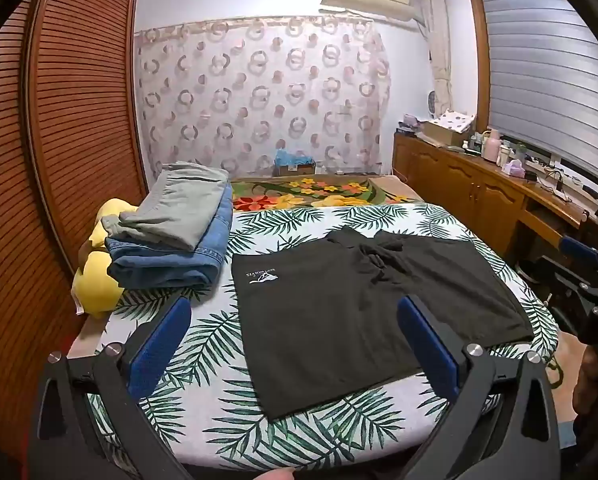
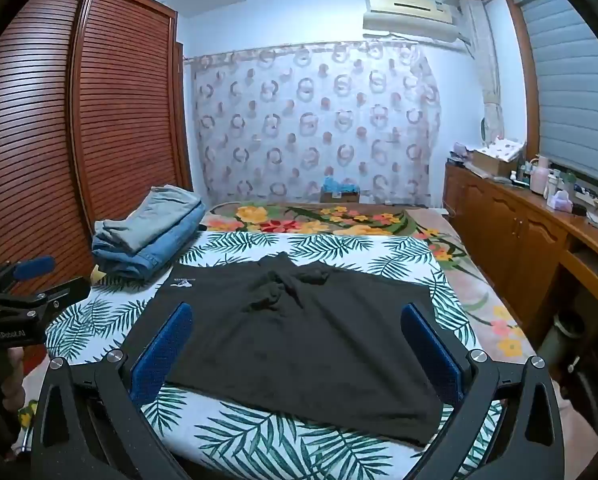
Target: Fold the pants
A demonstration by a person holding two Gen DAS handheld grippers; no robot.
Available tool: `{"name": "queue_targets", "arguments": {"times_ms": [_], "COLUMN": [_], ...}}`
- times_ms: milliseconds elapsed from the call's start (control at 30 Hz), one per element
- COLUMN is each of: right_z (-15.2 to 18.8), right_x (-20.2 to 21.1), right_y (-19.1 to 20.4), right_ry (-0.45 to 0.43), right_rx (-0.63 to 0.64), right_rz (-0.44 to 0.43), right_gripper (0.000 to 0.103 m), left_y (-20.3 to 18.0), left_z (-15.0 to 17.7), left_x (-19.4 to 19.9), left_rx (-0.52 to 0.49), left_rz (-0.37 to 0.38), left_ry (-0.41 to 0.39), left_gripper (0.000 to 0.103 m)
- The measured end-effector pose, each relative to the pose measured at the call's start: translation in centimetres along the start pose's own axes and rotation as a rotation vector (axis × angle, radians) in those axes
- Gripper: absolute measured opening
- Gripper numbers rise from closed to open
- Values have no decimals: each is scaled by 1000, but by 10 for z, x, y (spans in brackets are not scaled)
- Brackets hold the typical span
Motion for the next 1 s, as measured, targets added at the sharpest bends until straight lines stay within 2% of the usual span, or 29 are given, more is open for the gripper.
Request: {"name": "queue_targets", "arguments": {"times_ms": [1000], "right_z": [-3], "right_x": [5], "right_y": [0], "right_ry": [-7], "right_rx": [0], "right_rz": [5], "right_gripper": [103], "left_y": [0], "left_z": [0], "left_x": [0], "left_rx": [-4], "left_rz": [0], "left_ry": [-2], "left_gripper": [103]}}
Point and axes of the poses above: each gripper's, at about its wrist camera, not at the fingertips, and x roughly against the way its jaws point, y to its left, z to its underside, the point moved 3 cm from there along -x, roughly the way its jaws point, and after that the axes turned 12 degrees about -y, right-handed, at the moved point
